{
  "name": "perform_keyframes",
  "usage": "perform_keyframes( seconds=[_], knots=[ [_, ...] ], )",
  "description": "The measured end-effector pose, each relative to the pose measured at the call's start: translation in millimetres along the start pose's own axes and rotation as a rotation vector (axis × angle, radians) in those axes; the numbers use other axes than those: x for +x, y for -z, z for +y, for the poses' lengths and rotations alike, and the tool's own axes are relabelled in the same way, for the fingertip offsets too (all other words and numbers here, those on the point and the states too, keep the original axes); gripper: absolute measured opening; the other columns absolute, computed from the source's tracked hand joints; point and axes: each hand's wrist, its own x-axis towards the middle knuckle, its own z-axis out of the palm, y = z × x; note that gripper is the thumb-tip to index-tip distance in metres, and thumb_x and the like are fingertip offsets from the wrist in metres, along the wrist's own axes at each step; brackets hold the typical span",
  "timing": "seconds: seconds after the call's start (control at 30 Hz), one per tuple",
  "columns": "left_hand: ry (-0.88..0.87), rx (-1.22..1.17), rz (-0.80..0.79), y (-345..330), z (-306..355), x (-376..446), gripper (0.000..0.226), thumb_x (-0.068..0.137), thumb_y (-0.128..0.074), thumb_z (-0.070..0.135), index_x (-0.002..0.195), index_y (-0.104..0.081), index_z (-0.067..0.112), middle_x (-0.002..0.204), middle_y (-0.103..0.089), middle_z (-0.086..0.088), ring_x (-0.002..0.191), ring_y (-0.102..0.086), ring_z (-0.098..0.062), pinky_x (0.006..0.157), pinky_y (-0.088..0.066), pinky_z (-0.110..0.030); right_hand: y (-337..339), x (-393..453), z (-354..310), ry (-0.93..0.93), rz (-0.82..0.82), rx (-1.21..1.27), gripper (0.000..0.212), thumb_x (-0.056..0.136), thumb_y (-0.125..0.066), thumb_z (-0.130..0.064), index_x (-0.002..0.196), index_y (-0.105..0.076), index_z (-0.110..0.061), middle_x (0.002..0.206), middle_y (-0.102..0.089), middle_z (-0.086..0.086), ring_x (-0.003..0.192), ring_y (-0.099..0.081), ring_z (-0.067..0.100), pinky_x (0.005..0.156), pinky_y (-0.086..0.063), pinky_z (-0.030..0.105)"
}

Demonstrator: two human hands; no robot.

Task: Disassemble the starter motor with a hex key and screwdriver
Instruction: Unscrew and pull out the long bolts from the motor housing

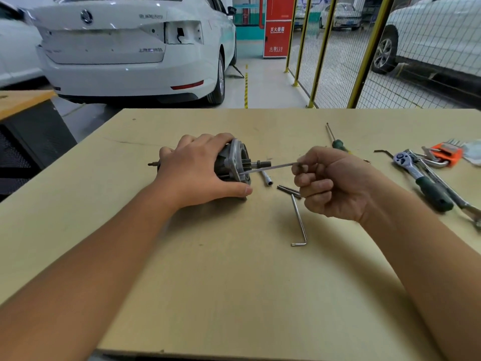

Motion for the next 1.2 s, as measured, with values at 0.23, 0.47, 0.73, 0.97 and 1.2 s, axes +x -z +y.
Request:
perform_keyframes(
  seconds=[0.23, 0.47, 0.73, 0.97, 1.2],
  knots=[
    [-0.005, 0.002, 0.002, 0, 0, 0, 0.107, 0.045, -0.050, 0.107, 0.139, -0.033, 0.057, 0.138, -0.054, 0.019, 0.128, -0.045, -0.022, 0.084, -0.028, -0.046, 6, -6, 1, 0.570, 0.242, -1.177, 0.021, 0.097, -0.058, 0.000, 0.092, -0.074, -0.013, 0.062, -0.068, -0.017, 0.043, -0.052, 0.004, 0.038, -0.035, 0.010],
    [-0.004, -0.001, -0.003, 2, 1, 0, 0.108, 0.045, -0.052, 0.105, 0.139, -0.033, 0.056, 0.138, -0.054, 0.019, 0.129, -0.045, -0.023, 0.085, -0.028, -0.048, 1, 3, 6, 0.492, 0.292, -0.789, 0.010, 0.092, -0.070, -0.012, 0.087, -0.078, -0.011, 0.052, -0.060, 0.005, 0.039, -0.043, 0.011, 0.040, -0.035, 0.021],
    [-0.009, 0.003, -0.011, 3, 1, 0, 0.107, 0.046, -0.052, 0.105, 0.139, -0.033, 0.056, 0.138, -0.054, 0.019, 0.129, -0.045, -0.023, 0.085, -0.029, -0.047, -4, 6, 10, 0.514, 0.321, -0.698, 0.022, 0.097, -0.064, -0.018, 0.085, -0.072, -0.002, 0.068, -0.071, 0.015, 0.053, -0.066, 0.023, 0.053, -0.051, 0.033],
    [-0.012, 0.013, -0.023, 3, 1, -1, 0.108, 0.047, -0.051, 0.105, 0.140, -0.031, 0.056, 0.141, -0.053, 0.019, 0.130, -0.044, -0.022, 0.086, -0.029, -0.047, -4, 2, 11, 0.766, 0.340, -0.838, 0.013, 0.088, -0.072, -0.002, 0.089, -0.079, -0.012, 0.069, -0.075, 0.002, 0.064, -0.073, 0.014, 0.062, -0.055, 0.023],
    [-0.016, 0.004, -0.027, 4, 1, -1, 0.104, 0.048, -0.053, 0.103, 0.139, -0.032, 0.057, 0.137, -0.054, 0.020, 0.127, -0.044, -0.021, 0.086, -0.031, -0.047, -7, 7, 12, 0.932, 0.410, -0.926, 0.065, 0.074, -0.045, 0.024, 0.101, -0.069, -0.030, 0.073, -0.072, -0.010, 0.060, -0.063, 0.006, 0.057, -0.050, 0.021]
  ],
)
